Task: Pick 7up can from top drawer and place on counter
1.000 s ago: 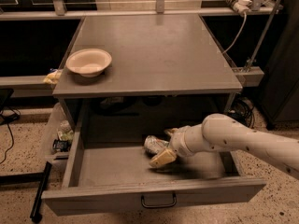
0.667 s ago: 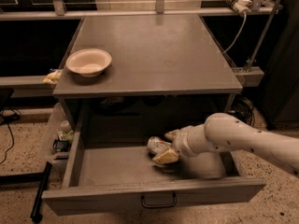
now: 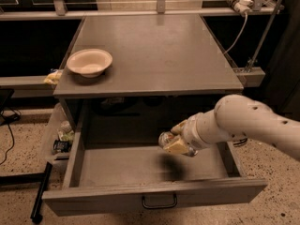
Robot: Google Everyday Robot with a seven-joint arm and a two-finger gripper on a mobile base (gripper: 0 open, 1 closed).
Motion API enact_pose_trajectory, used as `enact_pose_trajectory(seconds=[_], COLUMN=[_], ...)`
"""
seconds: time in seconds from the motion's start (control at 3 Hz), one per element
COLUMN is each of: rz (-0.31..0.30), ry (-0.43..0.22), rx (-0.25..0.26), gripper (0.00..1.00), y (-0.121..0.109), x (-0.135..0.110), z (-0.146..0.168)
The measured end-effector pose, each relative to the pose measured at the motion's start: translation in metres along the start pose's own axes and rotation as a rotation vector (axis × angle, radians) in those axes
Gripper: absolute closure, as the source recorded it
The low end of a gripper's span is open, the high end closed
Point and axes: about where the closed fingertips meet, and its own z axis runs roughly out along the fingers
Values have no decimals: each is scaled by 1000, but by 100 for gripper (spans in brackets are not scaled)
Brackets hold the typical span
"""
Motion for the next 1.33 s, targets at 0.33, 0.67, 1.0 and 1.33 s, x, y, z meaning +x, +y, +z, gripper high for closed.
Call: enact_pose_trajectory(seconds=[0.33,0.67,1.0,1.33], rz=[-59,-127,-224,-224], ry=[49,47,-62,-62], rx=[60,138,232,232], gripper=[100,100,100,100], y=[-11,-30,-56,-56], x=[-33,-77,-140,-140], z=[-53,-106,-161,-161])
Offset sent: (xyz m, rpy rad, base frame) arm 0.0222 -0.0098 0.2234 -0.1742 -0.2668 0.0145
